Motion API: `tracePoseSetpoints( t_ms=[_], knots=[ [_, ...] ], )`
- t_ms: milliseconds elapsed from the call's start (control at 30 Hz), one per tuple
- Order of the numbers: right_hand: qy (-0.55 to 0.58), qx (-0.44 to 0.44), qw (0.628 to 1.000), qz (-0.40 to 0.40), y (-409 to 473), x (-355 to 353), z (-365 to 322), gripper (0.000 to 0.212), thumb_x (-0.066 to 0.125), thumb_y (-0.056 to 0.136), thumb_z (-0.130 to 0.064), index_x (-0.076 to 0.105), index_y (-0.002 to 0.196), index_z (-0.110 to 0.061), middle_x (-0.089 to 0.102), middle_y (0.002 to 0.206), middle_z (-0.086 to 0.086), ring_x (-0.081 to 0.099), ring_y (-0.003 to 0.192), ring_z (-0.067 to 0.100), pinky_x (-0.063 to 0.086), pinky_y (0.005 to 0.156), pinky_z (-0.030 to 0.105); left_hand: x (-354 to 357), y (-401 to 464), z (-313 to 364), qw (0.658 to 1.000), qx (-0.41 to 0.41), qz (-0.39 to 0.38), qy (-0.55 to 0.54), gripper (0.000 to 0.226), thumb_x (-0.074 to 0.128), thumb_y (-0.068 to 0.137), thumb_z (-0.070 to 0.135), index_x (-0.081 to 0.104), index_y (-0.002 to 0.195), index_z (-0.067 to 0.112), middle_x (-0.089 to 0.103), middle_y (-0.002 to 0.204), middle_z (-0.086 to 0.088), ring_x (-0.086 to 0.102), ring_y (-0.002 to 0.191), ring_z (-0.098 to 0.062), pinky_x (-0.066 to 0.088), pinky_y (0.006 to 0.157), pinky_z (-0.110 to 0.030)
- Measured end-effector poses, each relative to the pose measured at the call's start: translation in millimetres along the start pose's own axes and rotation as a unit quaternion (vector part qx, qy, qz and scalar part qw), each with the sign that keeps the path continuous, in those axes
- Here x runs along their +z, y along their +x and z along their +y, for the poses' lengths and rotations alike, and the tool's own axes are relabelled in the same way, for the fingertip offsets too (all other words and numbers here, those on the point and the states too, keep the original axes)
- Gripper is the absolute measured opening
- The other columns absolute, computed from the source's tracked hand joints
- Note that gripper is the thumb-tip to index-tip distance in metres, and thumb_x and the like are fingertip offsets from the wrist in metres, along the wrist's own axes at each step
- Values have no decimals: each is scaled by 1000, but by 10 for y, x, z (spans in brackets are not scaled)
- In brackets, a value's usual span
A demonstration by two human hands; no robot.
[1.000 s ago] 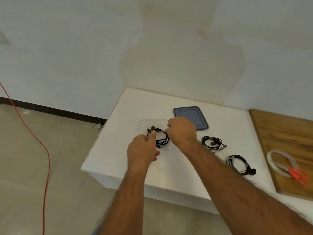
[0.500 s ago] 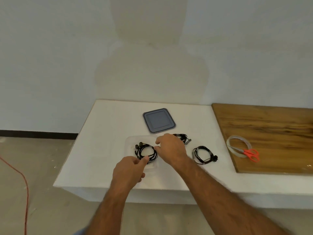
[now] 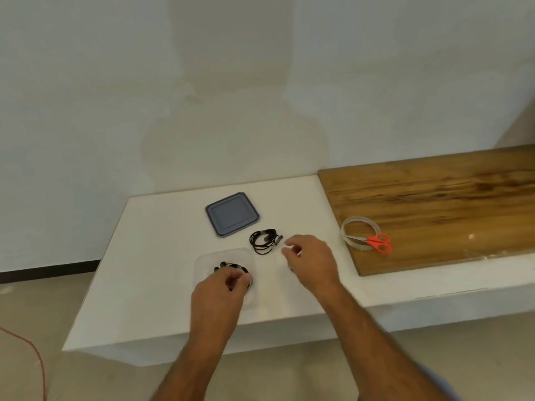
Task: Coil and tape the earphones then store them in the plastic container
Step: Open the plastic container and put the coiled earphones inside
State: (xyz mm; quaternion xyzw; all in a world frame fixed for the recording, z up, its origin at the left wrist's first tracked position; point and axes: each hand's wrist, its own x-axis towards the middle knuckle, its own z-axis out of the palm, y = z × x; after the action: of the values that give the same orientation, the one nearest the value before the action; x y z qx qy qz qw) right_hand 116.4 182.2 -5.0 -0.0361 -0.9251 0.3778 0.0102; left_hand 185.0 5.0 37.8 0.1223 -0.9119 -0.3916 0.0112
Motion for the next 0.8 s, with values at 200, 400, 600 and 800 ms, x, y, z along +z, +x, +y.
tracePoseSetpoints(
  t_ms=[200,400,600,800],
  knots=[
    [-23,116,993,23,323,-422,555,13,65,88,-25,73,96,-18,72,97,0,65,92,20,53,76,32,760,367,533,991,90,-59,82,28,61,93,36,67,114,19,68,101,8,59,89,-6,40,74,-17],
    [-93,138,986,-22,458,-356,648,17,64,84,-36,68,87,-19,68,87,1,65,88,24,45,64,29,1137,904,716,977,91,-64,185,33,60,93,28,64,123,14,68,116,-4,62,105,-19,47,88,-30],
    [-160,115,980,-39,448,-147,558,16,62,86,-23,65,100,-16,68,102,5,64,97,24,39,65,27,1323,963,703,946,115,-106,283,29,58,94,29,66,116,11,67,114,-6,62,104,-22,48,80,-31],
    [-158,117,980,-26,440,-73,500,17,56,84,-14,64,99,-16,68,104,4,63,98,25,39,67,26,1107,999,622,966,122,-71,218,27,55,95,31,67,118,22,69,111,3,63,100,-15,48,80,-28]
  ],
)
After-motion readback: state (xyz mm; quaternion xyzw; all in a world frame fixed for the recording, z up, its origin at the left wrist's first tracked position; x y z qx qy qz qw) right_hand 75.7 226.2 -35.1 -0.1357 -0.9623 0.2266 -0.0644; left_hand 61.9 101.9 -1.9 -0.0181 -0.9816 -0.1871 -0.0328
